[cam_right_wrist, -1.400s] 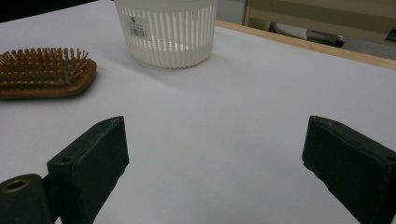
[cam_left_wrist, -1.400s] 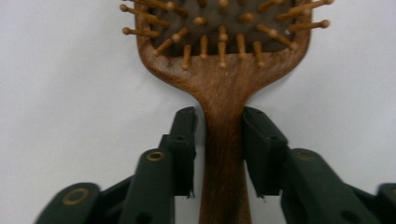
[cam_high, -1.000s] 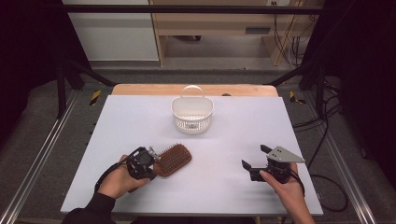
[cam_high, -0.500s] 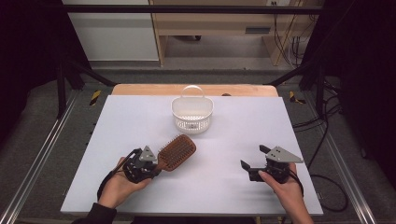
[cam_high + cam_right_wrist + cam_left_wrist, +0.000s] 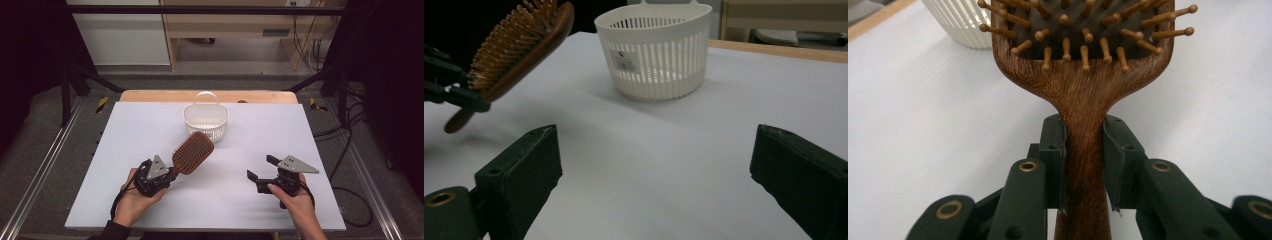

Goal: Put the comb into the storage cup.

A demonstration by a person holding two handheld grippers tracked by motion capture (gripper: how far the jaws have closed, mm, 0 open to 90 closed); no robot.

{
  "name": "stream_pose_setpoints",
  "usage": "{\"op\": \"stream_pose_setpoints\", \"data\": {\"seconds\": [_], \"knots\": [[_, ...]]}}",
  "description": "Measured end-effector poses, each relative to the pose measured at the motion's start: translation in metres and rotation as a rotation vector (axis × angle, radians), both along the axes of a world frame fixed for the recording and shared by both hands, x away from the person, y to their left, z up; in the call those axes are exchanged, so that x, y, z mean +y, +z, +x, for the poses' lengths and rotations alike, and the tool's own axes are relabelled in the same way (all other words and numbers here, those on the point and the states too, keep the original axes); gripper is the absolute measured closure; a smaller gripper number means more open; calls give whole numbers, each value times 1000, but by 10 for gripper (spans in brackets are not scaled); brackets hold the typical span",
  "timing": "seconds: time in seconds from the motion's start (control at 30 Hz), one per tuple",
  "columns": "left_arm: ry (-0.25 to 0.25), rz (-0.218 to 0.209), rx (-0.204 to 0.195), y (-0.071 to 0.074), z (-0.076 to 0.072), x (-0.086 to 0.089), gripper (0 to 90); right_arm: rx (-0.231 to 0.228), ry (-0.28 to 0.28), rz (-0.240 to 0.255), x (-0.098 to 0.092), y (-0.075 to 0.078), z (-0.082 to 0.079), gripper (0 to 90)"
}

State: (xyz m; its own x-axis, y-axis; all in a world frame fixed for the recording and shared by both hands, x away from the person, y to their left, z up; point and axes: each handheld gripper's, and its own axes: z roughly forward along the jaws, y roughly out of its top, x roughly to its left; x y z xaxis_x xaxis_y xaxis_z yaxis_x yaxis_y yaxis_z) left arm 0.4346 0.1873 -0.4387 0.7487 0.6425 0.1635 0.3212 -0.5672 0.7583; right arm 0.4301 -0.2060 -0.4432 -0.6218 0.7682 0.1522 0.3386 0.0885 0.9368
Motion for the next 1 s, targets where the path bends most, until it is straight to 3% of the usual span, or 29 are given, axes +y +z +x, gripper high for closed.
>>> {"op": "stream_pose_setpoints", "data": {"seconds": [0.27,0.73,1.0], "knots": [[-9,-37,-70,4,-6,-9,724,24,27,93,28,3,1,62],[-21,-60,-97,2,-11,-15,724,55,139,201,87,20,16,67],[-26,-74,-124,4,-15,-19,724,85,186,269,111,30,27,73]]}}
